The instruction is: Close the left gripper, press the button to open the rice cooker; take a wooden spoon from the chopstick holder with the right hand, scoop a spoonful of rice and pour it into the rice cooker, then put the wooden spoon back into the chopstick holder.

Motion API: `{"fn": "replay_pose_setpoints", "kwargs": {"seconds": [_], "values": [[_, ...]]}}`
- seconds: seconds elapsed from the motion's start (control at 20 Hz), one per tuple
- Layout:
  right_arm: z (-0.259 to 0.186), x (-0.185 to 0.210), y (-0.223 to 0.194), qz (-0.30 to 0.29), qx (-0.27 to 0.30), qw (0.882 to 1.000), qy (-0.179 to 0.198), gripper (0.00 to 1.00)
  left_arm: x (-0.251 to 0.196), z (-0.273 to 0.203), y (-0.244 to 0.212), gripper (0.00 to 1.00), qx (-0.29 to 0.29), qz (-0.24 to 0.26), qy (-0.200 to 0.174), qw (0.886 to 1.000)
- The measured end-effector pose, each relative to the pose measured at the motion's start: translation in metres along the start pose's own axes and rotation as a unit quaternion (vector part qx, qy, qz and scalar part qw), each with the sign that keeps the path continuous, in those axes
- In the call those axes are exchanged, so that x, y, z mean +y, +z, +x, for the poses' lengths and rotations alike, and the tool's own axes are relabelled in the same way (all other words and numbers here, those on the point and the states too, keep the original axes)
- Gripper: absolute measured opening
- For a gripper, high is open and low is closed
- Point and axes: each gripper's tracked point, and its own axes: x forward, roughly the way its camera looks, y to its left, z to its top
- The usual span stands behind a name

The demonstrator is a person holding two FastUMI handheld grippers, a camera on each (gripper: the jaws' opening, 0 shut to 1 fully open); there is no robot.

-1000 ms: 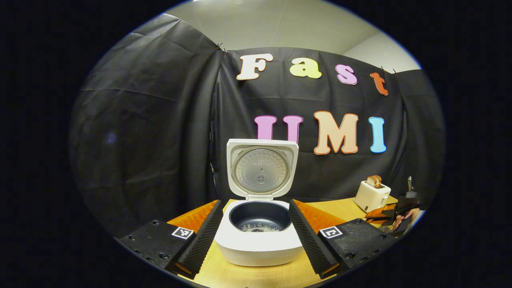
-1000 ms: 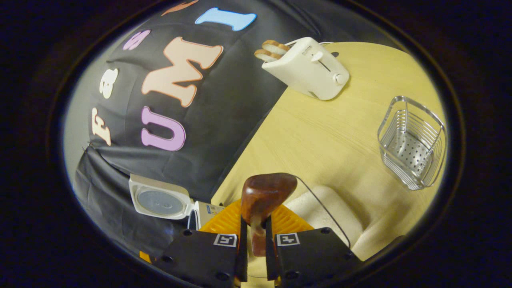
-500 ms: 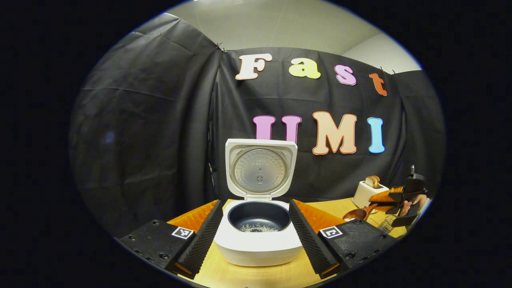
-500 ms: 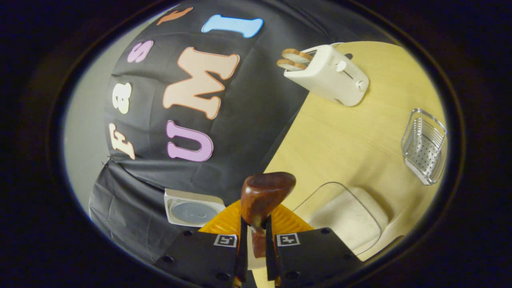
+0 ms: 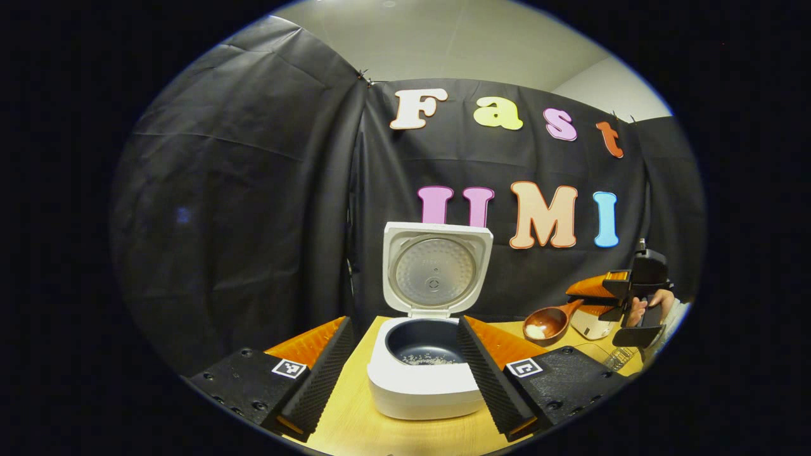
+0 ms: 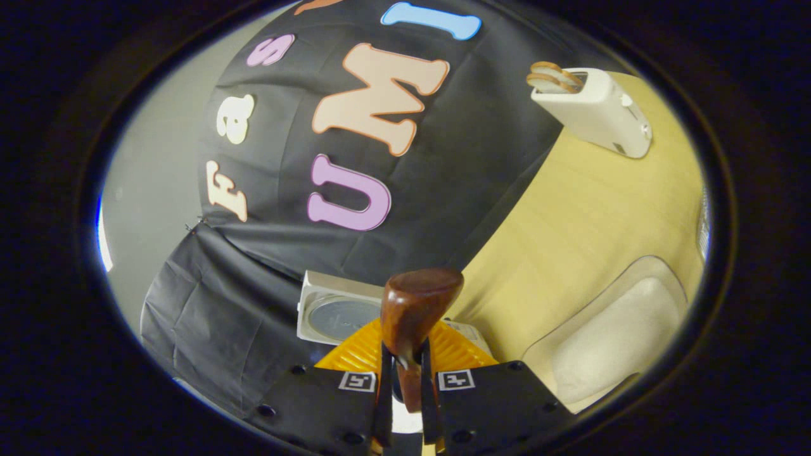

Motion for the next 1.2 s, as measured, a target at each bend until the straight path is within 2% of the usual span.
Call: {"fn": "replay_pose_setpoints", "kwargs": {"seconds": [0.2,0.3,0.5,0.7,0.8,0.85,1.0,1.1,1.2], "values": [[0.031,0.03,-0.027,-0.027,0.013,0.999,0.012,0.19,0.022,-0.007,-0.002,0.98,0.0,-0.005,0.012,1.0],[0.051,0.039,-0.038,-0.035,0.017,0.999,0.013,0.19,0.032,-0.009,-0.004,0.95,0.002,-0.009,0.019,1.0],[0.083,0.051,-0.064,-0.07,0.023,0.997,0.006,0.19,0.047,-0.013,-0.009,0.95,0.006,-0.02,0.028,0.999],[0.108,0.056,-0.092,-0.144,0.031,0.989,-0.01,0.22,0.057,-0.012,-0.011,0.95,0.008,-0.021,0.033,0.999],[0.117,0.058,-0.103,-0.194,0.03,0.98,-0.014,0.19,0.062,-0.013,-0.014,0.95,0.01,-0.025,0.036,0.999],[0.12,0.06,-0.107,-0.217,0.031,0.975,-0.014,0.22,0.065,-0.013,-0.015,0.95,0.011,-0.028,0.038,0.999],[0.132,0.071,-0.119,-0.282,0.03,0.959,-0.014,0.19,0.072,-0.009,-0.016,0.95,0.013,-0.034,0.042,0.998],[0.134,0.077,-0.127,-0.34,0.025,0.94,-0.011,0.19,0.077,-0.011,-0.017,0.95,0.015,-0.038,0.045,0.998],[0.136,0.087,-0.133,-0.405,0.015,0.914,-0.006,0.19,0.082,-0.013,-0.019,0.95,0.015,-0.041,0.05,0.998]]}}
